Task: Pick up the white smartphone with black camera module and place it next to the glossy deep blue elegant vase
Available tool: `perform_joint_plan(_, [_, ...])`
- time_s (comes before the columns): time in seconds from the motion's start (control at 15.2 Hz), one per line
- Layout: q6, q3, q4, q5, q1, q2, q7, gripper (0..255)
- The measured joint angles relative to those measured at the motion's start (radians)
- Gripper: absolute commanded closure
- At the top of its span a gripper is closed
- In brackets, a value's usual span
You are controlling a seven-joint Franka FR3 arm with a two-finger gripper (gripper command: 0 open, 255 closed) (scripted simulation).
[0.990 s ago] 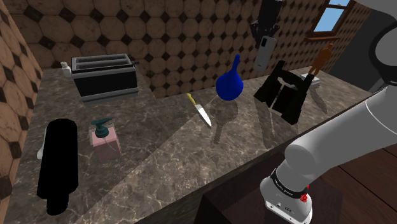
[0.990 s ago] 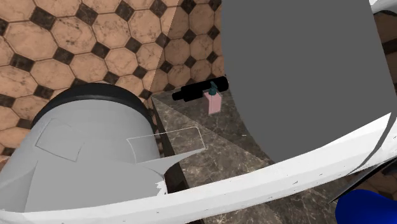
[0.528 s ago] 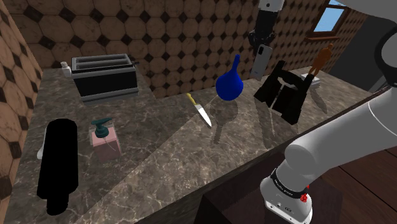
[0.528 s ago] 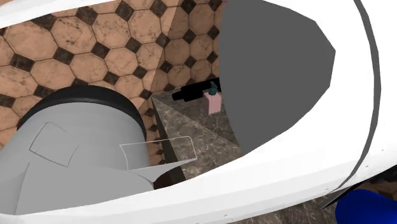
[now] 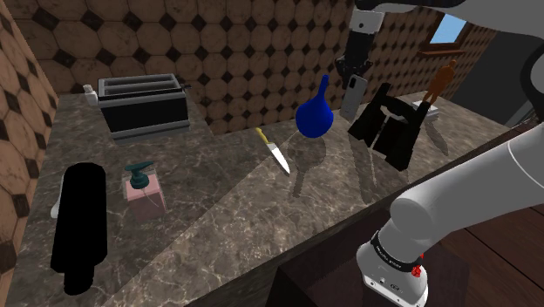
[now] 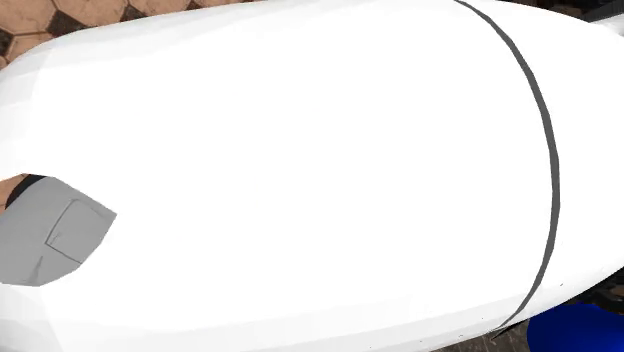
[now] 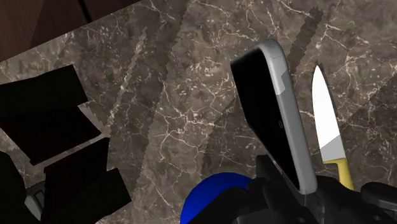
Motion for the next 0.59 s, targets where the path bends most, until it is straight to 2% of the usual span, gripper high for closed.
perform_joint_plan(0.59, [0.118, -0.001, -0.128, -0.002, -0.001, -0.01, 0.001, 255])
